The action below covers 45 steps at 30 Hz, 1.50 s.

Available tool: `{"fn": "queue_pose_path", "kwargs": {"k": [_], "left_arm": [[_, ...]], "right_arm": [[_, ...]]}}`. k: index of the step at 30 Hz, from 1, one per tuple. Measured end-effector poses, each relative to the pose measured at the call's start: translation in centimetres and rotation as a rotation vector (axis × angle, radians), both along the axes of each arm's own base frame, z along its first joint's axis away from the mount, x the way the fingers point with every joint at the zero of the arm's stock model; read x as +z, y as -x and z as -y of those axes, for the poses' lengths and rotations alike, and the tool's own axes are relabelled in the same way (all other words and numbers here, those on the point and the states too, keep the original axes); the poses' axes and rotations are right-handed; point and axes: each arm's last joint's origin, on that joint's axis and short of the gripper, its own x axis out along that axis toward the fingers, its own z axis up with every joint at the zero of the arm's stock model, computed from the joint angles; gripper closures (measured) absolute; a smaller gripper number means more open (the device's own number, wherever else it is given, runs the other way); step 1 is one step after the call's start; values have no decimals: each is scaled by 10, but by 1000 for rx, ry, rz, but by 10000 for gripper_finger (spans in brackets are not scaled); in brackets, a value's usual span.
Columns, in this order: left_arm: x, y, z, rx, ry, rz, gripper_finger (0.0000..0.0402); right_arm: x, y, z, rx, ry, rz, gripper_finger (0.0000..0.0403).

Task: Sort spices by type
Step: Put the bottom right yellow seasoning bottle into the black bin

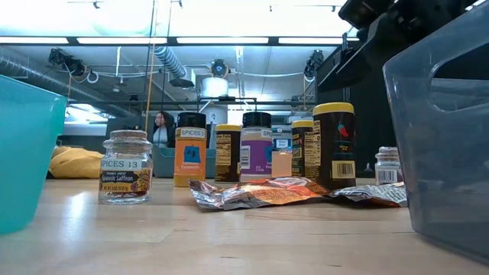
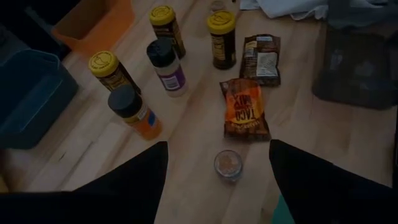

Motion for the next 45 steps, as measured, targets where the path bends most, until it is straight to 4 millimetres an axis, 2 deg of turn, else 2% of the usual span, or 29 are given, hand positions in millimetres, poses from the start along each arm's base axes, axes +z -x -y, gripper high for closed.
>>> {"fn": "queue_pose_path", "kwargs": {"k": [7,13,18,23,28,33,37,45], "left_arm": [[0,0,-1,2,-4,-3,117],[0,0,-1,1,-6,-5,117],[0,0,-1,1,-9,-8,117],[0,0,-2,1,-10,-9,117],[0,0,-2,2,-19,-9,117],[1,0,-3,7,-38,8,117],[1,1,-4,8,-53,9,117],[1,2,-6,16,-110,30,117]], "right_arm": [[-22,-18,-11,19,-14,-24,92],[-44,-25,-12,-31,-56,-113,86],[-53,-31,-16,-38,-72,-123,88],[-55,-34,-18,-34,-76,-96,118],[-54,-34,-16,-73,-55,-94,173],[-54,-34,-16,-104,-92,-91,173],[-44,-33,-18,-125,-144,-55,173],[19,-30,-30,-53,-148,162,173]]}}
